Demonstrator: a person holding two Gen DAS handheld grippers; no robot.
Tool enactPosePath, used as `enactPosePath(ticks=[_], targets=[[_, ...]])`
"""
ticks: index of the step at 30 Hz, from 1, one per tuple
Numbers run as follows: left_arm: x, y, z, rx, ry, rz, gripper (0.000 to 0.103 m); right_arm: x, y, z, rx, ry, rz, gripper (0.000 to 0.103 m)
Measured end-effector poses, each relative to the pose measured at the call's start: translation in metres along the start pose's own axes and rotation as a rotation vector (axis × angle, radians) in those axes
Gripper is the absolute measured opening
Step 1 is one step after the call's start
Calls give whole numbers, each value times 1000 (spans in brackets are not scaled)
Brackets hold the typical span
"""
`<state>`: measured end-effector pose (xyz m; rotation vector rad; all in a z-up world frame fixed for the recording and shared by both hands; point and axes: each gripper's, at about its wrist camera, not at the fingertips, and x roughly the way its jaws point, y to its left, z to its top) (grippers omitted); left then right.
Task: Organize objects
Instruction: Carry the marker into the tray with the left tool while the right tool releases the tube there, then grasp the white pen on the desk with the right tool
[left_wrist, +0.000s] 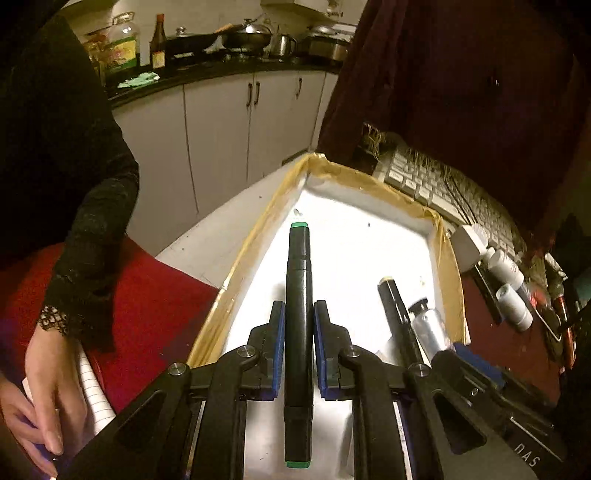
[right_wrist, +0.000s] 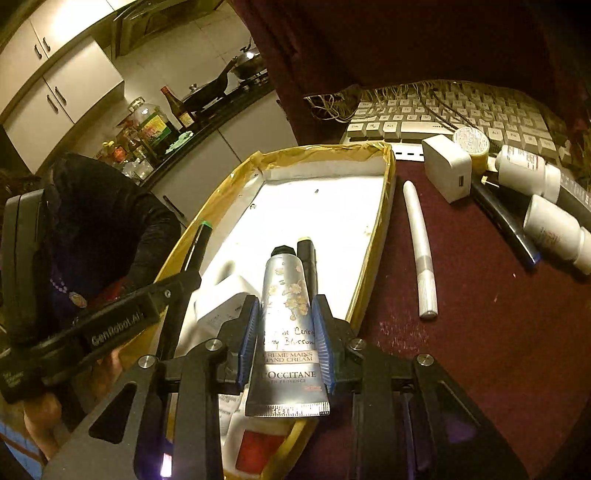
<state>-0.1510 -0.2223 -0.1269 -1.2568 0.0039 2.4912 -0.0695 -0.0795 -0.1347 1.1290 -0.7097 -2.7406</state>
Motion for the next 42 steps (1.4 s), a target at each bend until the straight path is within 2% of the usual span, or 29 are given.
enactPosePath(ticks=[7,13,14,16,18,19,22,25,28,32,36,40,42], targets=[[8,-4,-6,16,32,18,12,11,4,4,5,7,-21,28],[8,-2,-9,3,41,20,13,2,0,3,33,-17,17,30],[8,-2,-10,3,41,20,15,-4,-1,4,36,-31,26,34],[5,-2,-11,7,28,32,28,-20,-3,1,40,-71,40,44],[-2,-3,-13,8,-9,33,53,-36,-6,-3,40,-104,54,45],[-6,-4,-14,9,-30,33,57,-45,-9,-5,32,-119,55,45],[-19,-8,-17,24,-90,67,59,-66,-22,-9,15,-143,23,45],[-28,-17,-20,41,-115,31,59,-78,-41,-10,20,-147,-29,45],[-34,-30,-20,54,-120,-35,59,-78,-63,-4,46,-129,-108,45],[-37,-50,-25,78,-109,-128,60,-66,-77,9,32,-70,-158,45],[-43,-61,-31,95,-110,-144,60,-36,-68,18,-8,1,-198,44],[-45,-59,-32,91,-107,-146,60,-1,-60,24,-47,88,-230,28],[-47,-57,-33,89,-108,-143,60,12,-55,23,-86,107,-276,21]])
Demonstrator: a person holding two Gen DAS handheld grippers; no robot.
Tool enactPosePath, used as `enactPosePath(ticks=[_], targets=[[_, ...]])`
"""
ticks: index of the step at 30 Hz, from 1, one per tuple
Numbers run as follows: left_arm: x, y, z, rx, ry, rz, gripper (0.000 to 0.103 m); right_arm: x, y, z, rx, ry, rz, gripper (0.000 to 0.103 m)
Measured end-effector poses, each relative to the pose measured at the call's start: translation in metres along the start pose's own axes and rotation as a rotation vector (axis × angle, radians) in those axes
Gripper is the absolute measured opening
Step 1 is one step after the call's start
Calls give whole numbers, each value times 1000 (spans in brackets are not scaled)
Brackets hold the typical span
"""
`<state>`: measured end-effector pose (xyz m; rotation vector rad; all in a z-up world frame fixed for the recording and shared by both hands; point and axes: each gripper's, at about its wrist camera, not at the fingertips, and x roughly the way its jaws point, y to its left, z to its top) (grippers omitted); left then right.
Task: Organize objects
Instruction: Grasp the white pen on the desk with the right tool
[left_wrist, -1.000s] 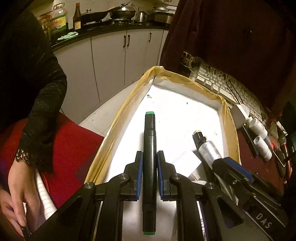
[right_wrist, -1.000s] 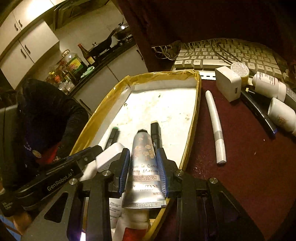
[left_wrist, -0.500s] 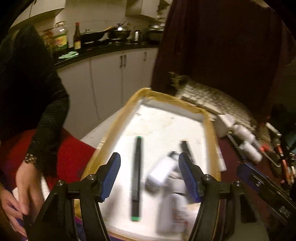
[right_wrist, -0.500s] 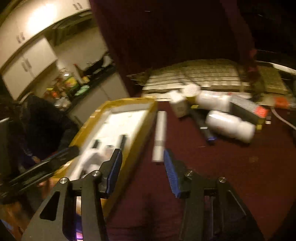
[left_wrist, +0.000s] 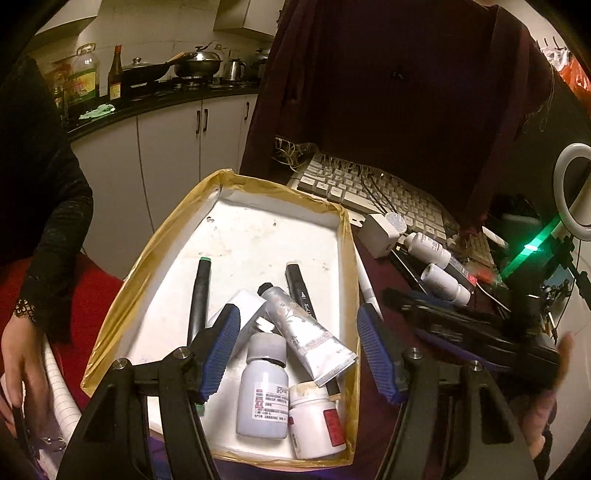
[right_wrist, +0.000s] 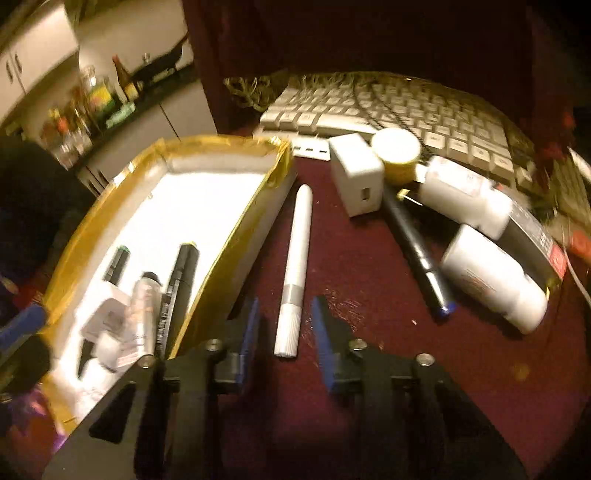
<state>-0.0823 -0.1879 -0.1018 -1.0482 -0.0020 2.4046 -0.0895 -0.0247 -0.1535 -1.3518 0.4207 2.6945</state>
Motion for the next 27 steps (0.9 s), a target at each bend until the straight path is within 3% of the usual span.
enactPosePath(ticks=[1,3,11,15,16,18,19,20,23,27], targets=[[-1,1,0,-1,-1,-2,60,1,4,0,-23,-12,-41,13],[-2,2,0,-5,-3,0,60,-1,5,-5,-36,-11,-74,11],[1,-1,-1,-7,12,-27,60,-43,-16,-62,115,-40,-18,10],[4,-14,-5,14,48,-77,60,-63,-20,-88,168,-79,102,11],[5,-17,-6,17,57,-88,60,-70,-21,-90,174,-107,124,12],[9,-28,-9,22,90,-134,60,-86,-30,-95,195,-169,145,23],[10,-33,-10,23,106,-156,60,-93,-37,-97,209,-189,145,34],[12,-38,-11,27,125,-181,60,-98,-44,-99,225,-202,141,37],[19,-55,-15,51,175,-226,60,-106,-67,-105,274,-221,116,37],[37,-77,-20,111,225,-190,55,-115,-88,-109,331,-243,116,37]])
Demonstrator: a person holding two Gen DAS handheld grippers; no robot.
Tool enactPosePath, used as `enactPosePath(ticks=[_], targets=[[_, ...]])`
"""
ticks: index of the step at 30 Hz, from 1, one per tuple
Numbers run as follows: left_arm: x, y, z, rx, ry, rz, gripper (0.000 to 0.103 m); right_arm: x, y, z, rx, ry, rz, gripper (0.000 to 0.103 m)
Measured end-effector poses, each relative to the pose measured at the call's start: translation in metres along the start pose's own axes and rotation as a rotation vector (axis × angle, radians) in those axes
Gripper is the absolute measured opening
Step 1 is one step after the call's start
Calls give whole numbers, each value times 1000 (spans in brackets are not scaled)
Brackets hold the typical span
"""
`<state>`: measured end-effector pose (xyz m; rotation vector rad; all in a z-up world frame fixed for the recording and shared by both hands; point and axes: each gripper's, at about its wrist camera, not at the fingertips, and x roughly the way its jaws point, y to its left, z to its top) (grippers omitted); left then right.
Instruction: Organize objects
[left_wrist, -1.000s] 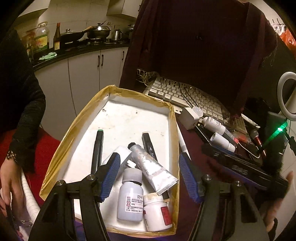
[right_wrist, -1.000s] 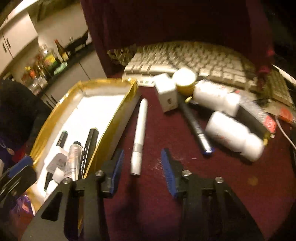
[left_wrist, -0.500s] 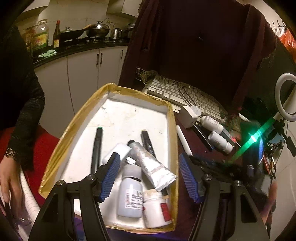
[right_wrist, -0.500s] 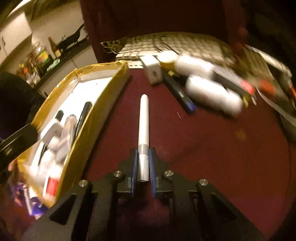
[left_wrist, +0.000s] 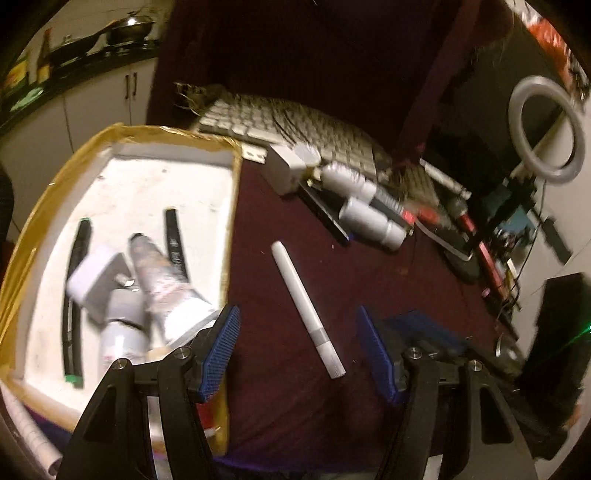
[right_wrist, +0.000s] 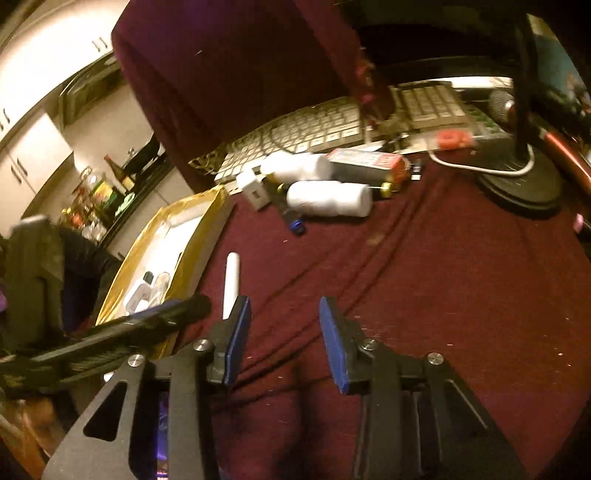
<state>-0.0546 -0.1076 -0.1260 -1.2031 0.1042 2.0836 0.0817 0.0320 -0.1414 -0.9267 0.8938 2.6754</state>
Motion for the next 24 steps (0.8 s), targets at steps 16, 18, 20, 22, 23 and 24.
enactPosePath(ticks=[16,18,20,22,23,24], targets=[[36,-40,-21,197,73,151,10,-7,3,11,-56,-5,11,37],[29,-35,-28,176,79,83,10,2,8,17,-92,13,9,37],[15,-25,-34,140,60,30,10,17,17,27,-135,42,6,37],[3,-16,-36,101,49,-10,10,31,23,34,-167,67,-15,37],[-2,-12,-36,81,45,-26,10,38,27,37,-185,79,-18,37],[-7,-9,-36,67,34,-36,10,45,32,42,-207,91,-15,37]])
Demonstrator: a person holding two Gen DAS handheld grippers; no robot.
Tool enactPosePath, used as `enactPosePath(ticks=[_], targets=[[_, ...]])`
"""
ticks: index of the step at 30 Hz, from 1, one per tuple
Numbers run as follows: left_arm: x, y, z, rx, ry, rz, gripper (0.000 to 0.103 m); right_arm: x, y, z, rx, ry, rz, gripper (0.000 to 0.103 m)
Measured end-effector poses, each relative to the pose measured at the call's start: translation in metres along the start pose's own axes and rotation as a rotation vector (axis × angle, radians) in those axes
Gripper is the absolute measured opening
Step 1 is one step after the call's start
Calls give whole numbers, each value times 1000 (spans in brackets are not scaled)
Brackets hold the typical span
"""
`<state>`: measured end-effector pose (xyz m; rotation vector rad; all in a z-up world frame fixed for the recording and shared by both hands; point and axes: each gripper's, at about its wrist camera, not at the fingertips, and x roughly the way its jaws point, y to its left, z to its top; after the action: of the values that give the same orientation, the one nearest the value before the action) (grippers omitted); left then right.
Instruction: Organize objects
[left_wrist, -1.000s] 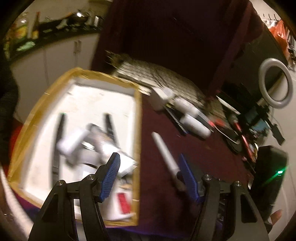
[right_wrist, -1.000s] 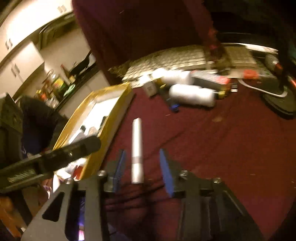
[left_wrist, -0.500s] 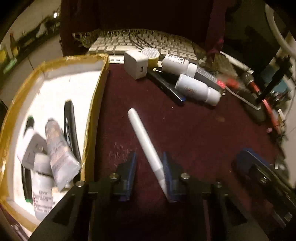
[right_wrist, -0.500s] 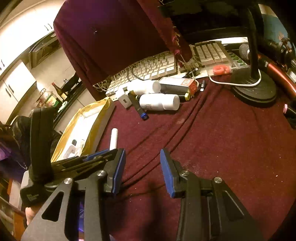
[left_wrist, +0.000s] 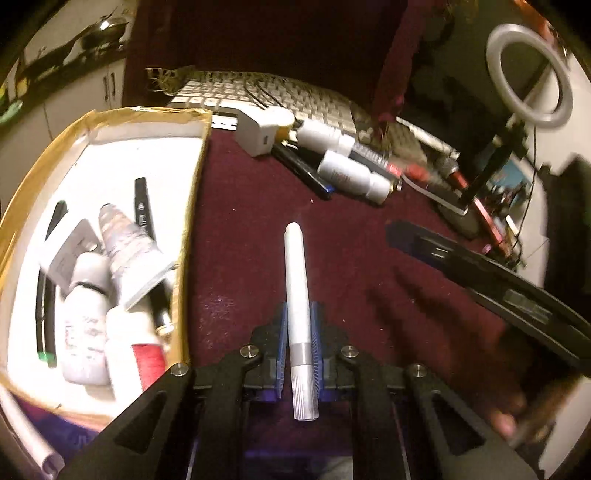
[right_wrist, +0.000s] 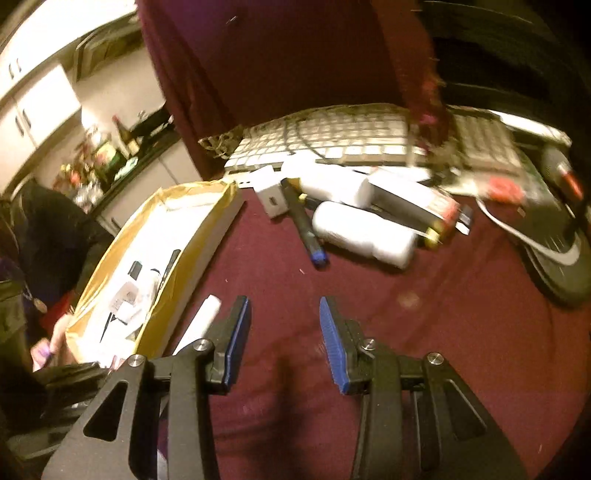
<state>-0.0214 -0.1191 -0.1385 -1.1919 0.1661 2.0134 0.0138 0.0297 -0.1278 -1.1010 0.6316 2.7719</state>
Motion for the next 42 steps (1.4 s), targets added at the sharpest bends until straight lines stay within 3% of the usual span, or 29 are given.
enactPosePath(ticks=[10,21,23,27,33,38,42], targets=[[-13,15,-2,-47,-42,-40,10,73,21,53,-166,65,-172,36],[-14,19,2,-58,-47,-63,10,95,29,57,-249,75,-250,30],[-15,19,2,-61,-48,-66,10,93,26,56,-248,78,-275,12],[-15,19,2,-58,-46,-62,10,83,20,52,-230,105,-236,12],[-18,18,0,-53,-49,-59,10,35,18,7,-159,142,-184,12],[-17,16,-1,-49,-47,-57,10,-10,16,-38,-82,110,-184,12],[-16,13,-1,-41,-42,-57,10,-20,12,-46,-56,91,-151,12]])
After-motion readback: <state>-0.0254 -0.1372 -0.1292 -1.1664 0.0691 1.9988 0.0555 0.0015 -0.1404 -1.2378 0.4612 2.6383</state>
